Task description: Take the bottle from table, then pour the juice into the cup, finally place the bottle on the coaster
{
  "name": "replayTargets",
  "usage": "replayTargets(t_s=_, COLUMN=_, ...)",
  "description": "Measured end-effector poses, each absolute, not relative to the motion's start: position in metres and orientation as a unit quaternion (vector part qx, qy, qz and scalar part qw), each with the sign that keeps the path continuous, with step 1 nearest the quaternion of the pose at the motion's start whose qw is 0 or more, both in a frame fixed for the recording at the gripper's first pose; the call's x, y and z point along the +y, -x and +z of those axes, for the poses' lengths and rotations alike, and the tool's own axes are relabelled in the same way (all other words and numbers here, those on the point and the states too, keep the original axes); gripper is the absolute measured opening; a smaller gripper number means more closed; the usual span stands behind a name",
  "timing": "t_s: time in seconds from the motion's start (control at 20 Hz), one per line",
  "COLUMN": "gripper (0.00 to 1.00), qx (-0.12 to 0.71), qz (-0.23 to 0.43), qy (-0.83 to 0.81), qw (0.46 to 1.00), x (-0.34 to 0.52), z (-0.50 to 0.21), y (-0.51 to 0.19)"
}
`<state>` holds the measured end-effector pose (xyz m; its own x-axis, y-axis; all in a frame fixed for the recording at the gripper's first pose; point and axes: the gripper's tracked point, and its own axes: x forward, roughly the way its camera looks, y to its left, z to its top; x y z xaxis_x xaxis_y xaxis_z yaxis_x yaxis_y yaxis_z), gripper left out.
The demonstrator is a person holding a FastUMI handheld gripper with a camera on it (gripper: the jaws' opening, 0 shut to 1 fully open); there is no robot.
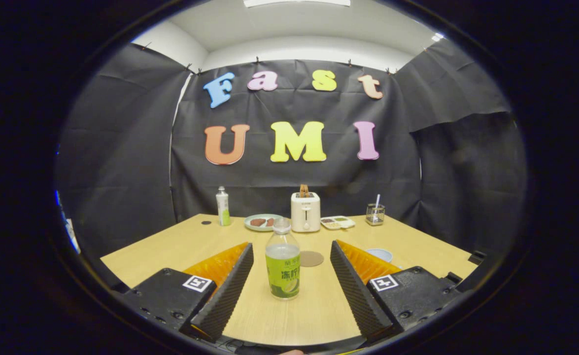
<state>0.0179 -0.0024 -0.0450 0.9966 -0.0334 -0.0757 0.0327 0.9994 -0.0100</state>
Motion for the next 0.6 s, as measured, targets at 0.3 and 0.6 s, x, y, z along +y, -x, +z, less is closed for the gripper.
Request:
replayTargets(t_s=0.3, gripper=1.00, qx=0.075, qz=0.008, qy=-0.008, qw=0.997, x=0.008, z=-0.092, y=-0.043)
replayTargets(t_s=0.6, gripper=1.00, qx=0.112, qz=-0.012, qy=0.014, qw=0.994, x=-0.003, z=-0.127, y=-0.071)
